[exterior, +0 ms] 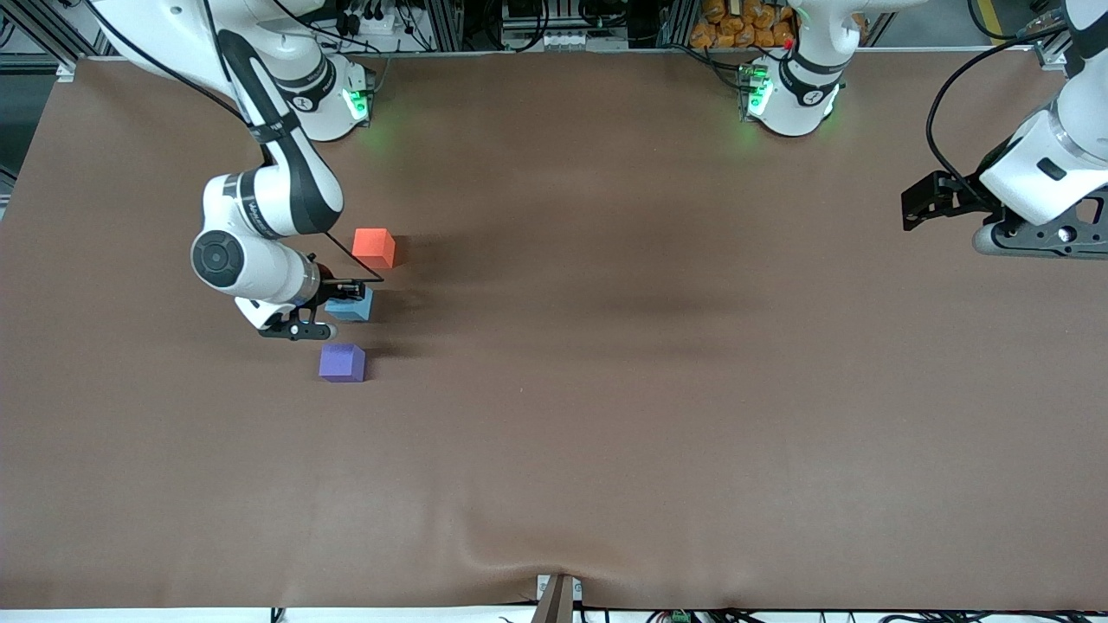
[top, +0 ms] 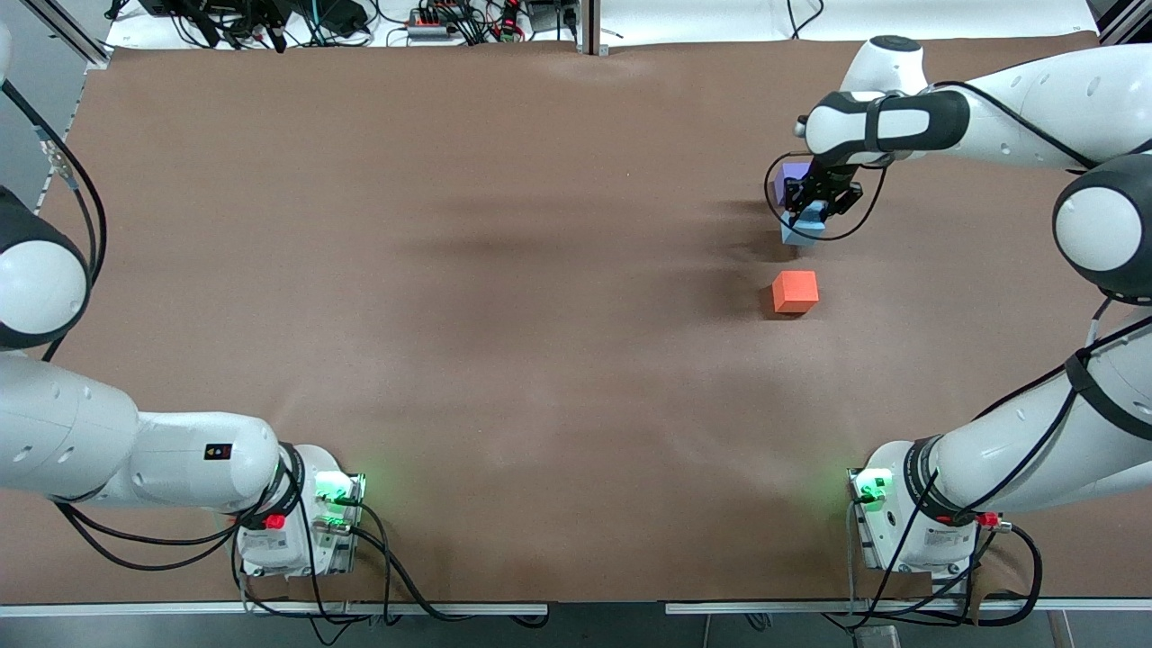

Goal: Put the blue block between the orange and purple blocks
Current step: 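Carry the light-blue cube between the orange and purple cubes, then lower the light-blue cube and open the right gripper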

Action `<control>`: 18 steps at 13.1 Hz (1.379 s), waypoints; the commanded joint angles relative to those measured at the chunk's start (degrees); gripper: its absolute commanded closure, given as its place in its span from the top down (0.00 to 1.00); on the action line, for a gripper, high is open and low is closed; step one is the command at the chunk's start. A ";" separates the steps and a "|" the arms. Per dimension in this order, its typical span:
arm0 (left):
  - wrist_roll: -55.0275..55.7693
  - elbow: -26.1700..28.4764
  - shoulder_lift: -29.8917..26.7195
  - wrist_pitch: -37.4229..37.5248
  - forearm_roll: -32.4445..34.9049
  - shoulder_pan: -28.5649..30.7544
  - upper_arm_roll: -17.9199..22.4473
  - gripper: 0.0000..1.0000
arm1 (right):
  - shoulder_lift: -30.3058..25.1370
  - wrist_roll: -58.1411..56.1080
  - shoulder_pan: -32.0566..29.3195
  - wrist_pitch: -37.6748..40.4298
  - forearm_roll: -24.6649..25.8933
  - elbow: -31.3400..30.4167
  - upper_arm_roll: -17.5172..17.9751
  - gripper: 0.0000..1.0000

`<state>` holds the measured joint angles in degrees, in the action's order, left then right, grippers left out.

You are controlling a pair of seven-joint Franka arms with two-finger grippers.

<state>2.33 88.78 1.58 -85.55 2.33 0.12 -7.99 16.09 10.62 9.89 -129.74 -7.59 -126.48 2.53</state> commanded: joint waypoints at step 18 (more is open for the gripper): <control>0.31 -1.86 -0.09 2.58 -0.13 0.67 -0.10 1.00 | 2.02 0.37 -0.84 19.01 -0.32 16.20 0.81 1.00</control>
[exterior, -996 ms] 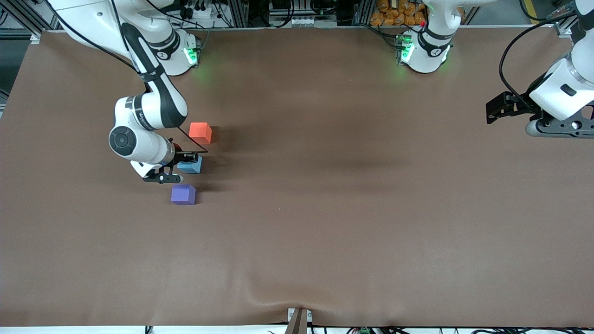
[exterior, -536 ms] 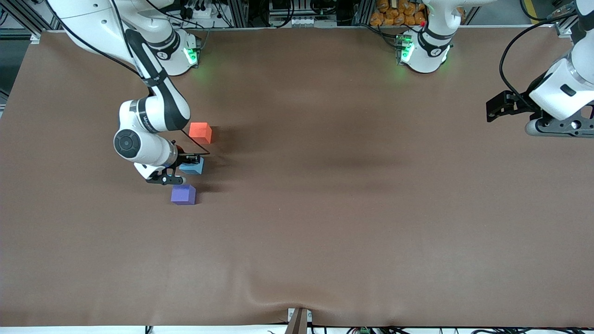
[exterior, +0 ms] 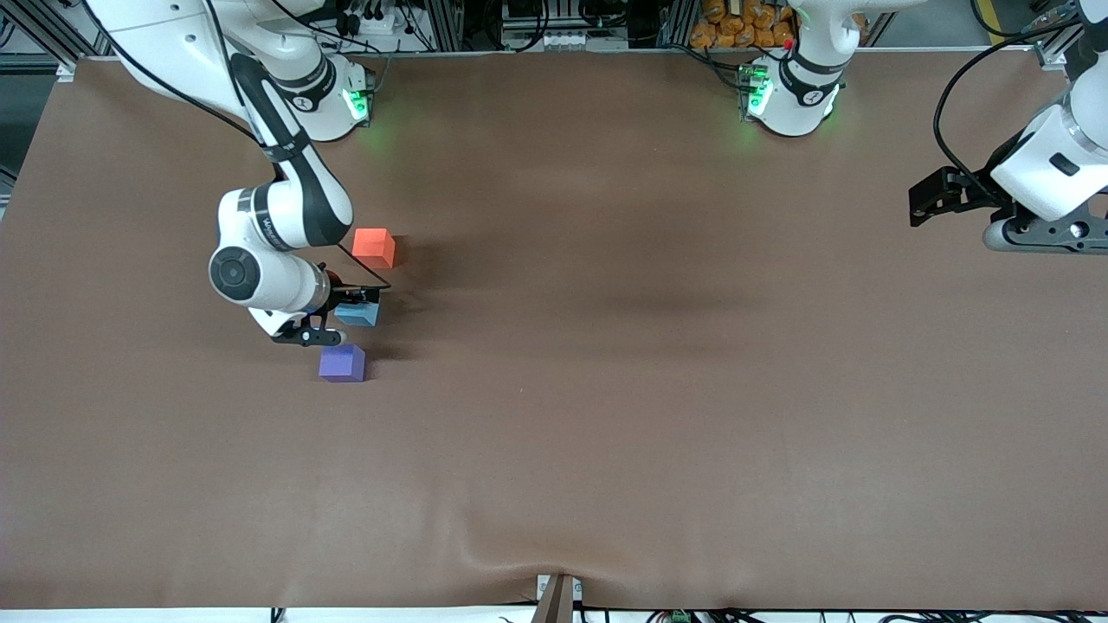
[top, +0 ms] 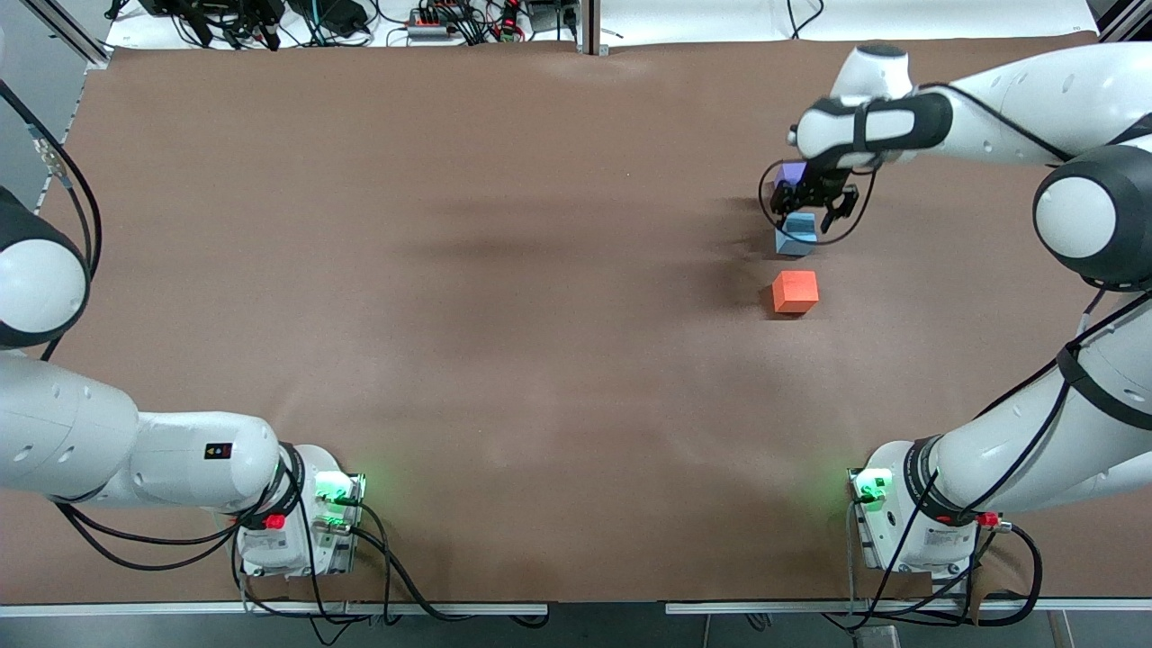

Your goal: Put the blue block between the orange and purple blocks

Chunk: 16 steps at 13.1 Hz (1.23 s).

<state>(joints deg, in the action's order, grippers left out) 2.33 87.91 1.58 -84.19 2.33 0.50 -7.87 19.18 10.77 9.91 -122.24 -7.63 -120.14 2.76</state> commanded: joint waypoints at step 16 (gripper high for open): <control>-3.47 -1.42 -0.79 3.33 0.22 0.47 0.31 1.00 | -9.38 -2.33 -11.76 49.63 5.33 54.24 2.08 1.00</control>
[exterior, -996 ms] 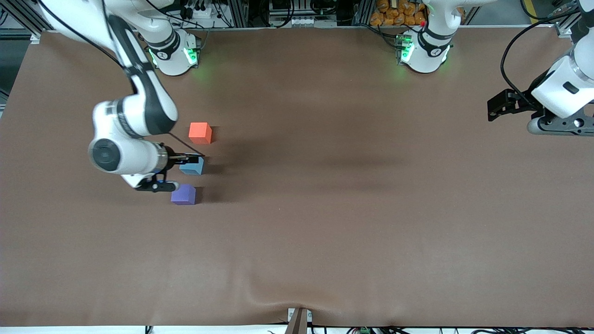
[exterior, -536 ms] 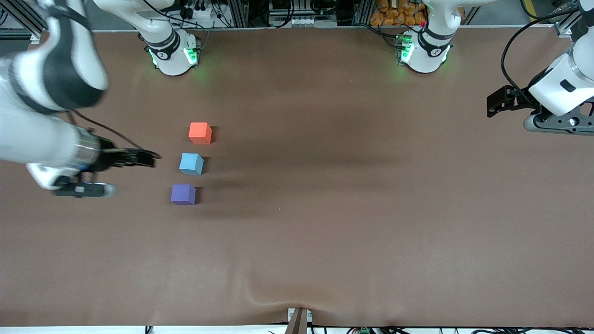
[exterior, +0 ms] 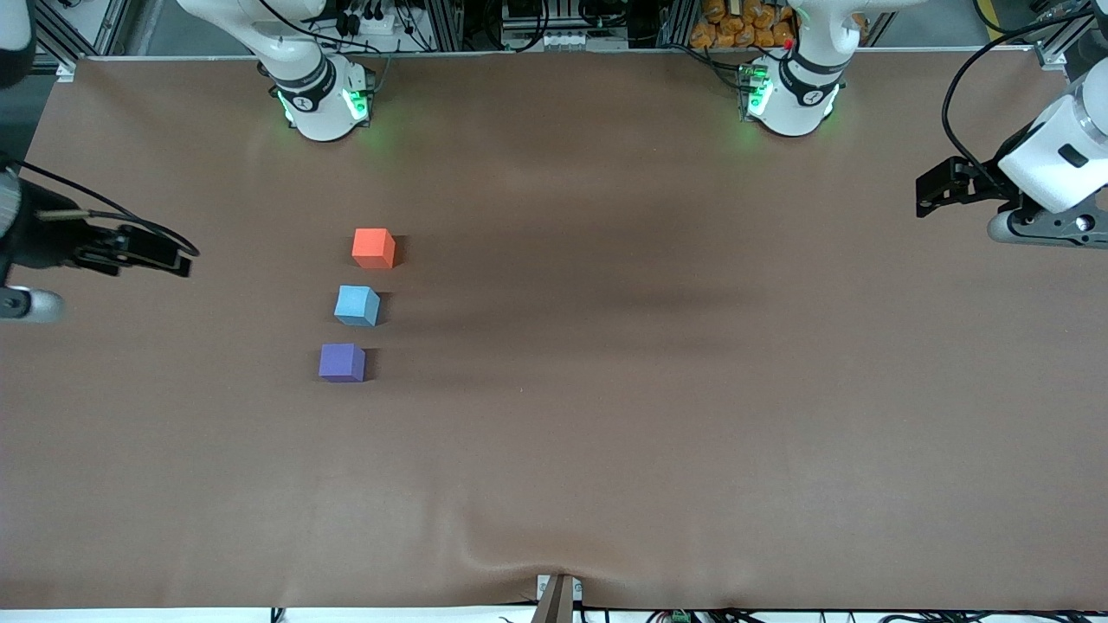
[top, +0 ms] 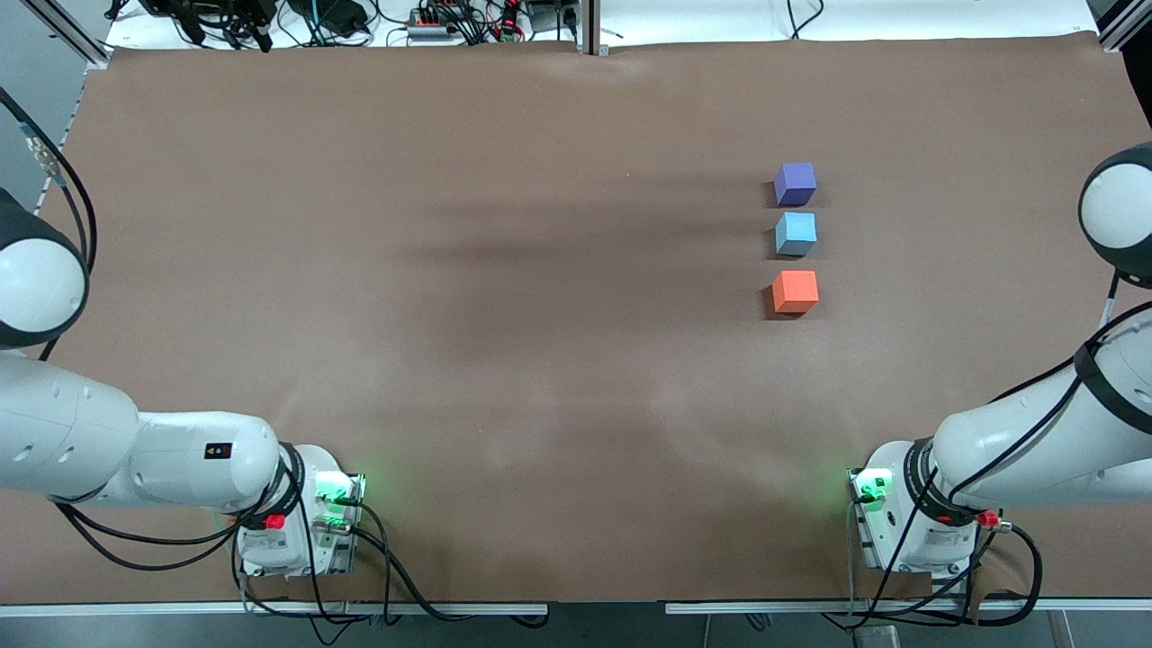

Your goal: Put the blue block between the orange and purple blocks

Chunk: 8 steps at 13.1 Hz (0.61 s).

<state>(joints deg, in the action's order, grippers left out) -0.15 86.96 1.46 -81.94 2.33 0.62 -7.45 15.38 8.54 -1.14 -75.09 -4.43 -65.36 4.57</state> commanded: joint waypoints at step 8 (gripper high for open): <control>-0.99 -0.47 -0.67 1.35 0.30 0.35 -0.11 1.00 | -20.81 -0.63 -0.35 -9.01 1.88 -23.73 -3.25 1.00</control>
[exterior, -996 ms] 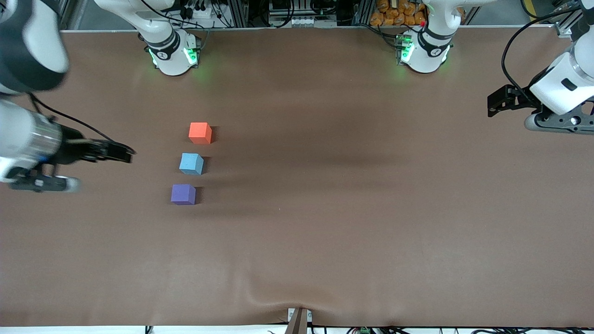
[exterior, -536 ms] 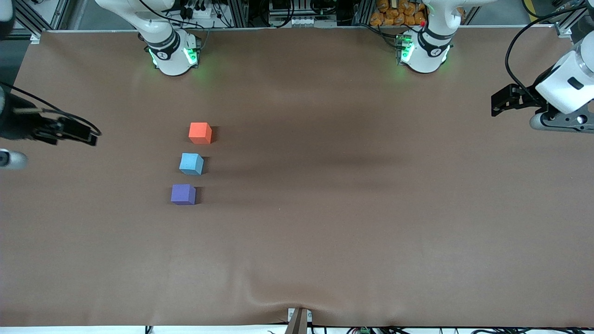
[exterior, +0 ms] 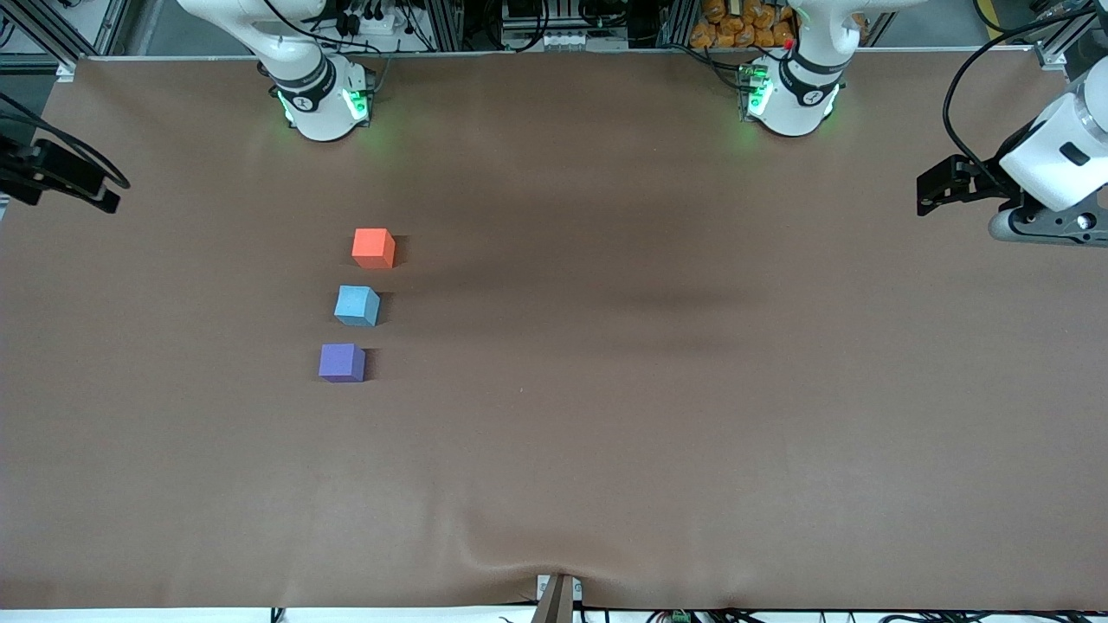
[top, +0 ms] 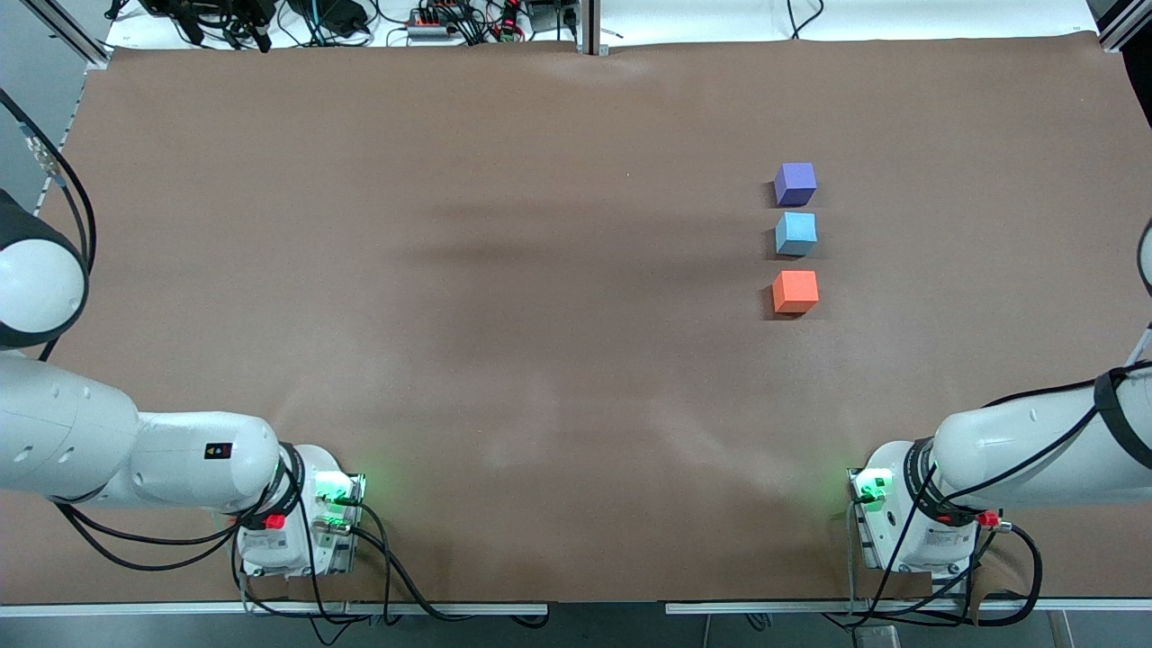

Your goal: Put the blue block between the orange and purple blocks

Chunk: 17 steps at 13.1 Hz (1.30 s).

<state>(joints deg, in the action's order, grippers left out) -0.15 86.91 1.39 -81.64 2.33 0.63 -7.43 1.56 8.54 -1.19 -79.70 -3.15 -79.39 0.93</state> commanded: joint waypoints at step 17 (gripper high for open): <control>-0.99 -0.43 -0.42 1.05 0.57 0.51 -0.04 1.00 | -6.57 -11.35 -0.56 0.23 0.95 -8.50 -0.05 1.00</control>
<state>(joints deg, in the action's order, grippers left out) -0.15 86.91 1.39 -81.58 2.33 0.74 -7.32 -3.76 -0.68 -1.19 -81.08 -3.08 -87.54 0.74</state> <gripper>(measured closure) 0.000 0.000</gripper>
